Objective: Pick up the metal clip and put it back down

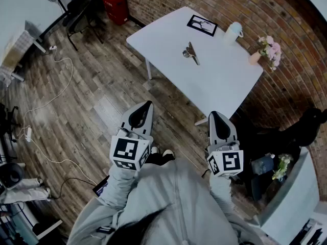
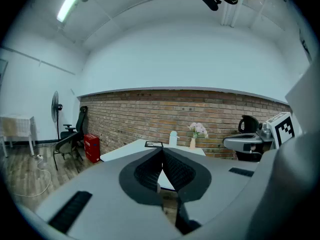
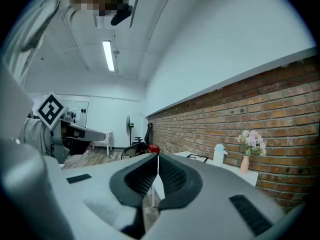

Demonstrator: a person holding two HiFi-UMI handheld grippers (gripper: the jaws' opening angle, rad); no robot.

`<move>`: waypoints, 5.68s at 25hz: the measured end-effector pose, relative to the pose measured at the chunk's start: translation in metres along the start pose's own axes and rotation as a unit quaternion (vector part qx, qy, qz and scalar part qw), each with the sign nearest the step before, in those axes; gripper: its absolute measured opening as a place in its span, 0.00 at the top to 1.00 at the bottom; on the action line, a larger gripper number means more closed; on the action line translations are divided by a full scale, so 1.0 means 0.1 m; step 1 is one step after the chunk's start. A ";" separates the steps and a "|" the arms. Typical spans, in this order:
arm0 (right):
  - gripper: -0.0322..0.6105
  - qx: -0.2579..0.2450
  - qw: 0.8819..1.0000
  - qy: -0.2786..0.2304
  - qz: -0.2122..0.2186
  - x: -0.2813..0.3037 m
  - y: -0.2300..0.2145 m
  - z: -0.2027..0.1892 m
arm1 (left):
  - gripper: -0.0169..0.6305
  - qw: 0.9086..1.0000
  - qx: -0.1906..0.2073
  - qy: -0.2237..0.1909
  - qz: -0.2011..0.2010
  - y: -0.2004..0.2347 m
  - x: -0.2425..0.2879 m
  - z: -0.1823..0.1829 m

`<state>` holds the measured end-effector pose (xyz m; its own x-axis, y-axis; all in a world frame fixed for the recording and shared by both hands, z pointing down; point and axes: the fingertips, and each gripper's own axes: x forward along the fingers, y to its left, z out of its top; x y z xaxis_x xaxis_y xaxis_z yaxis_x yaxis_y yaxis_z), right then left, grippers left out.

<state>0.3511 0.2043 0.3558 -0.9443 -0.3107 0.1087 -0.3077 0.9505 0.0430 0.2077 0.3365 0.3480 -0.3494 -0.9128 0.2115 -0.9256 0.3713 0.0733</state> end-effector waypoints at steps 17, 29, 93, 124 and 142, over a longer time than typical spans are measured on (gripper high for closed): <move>0.91 0.012 0.999 0.008 0.040 0.44 0.07 -0.08 | 0.93 0.999 -0.014 0.000 0.039 0.37 0.09 -0.05; 0.91 0.007 1.000 0.000 0.029 1.92 0.13 0.23 | 0.93 1.000 0.000 -0.005 0.010 1.47 1.01 0.36; 0.91 0.093 0.937 0.060 -0.330 3.29 -2.18 0.04 | 0.93 0.936 0.080 0.059 -0.336 1.17 4.96 1.05; 0.91 0.078 0.928 0.181 -0.316 3.54 -1.86 -0.65 | 0.93 0.896 0.100 0.117 -0.417 0.92 5.02 0.49; 0.67 0.093 0.934 0.271 -0.212 3.90 -1.44 -1.52 | 0.93 0.882 0.112 0.149 -0.432 0.82 5.01 0.12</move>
<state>0.0452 -0.0547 0.5426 -0.5501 -0.5704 0.6099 -0.7035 0.7101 0.0295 -0.0449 -0.0924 0.4479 0.5238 -0.7407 0.4207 -0.8448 -0.5149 0.1455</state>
